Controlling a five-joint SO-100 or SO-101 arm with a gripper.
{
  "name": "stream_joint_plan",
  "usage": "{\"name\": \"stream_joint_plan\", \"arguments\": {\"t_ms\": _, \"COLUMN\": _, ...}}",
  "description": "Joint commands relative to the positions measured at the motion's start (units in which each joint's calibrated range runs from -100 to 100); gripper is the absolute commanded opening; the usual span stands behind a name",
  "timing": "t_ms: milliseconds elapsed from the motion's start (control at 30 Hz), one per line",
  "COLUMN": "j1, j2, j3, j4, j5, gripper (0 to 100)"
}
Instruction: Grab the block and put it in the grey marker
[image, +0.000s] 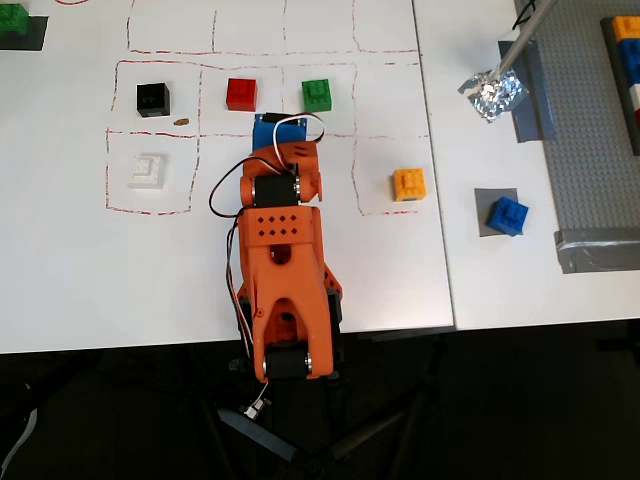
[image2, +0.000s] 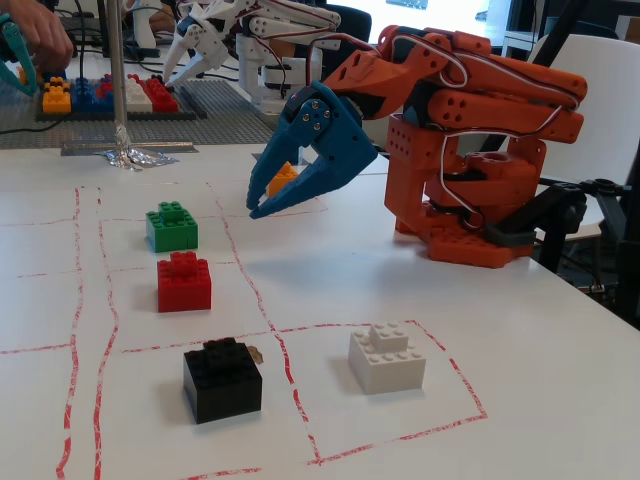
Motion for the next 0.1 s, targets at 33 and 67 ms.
{"name": "stream_joint_plan", "arguments": {"t_ms": 33, "j1": -1.3, "j2": -0.9, "j3": 0.8, "j4": 0.1, "j5": 0.2, "gripper": 0}}
{"name": "stream_joint_plan", "arguments": {"t_ms": 67, "j1": -1.3, "j2": -0.9, "j3": 0.8, "j4": 0.1, "j5": 0.3, "gripper": 0}}
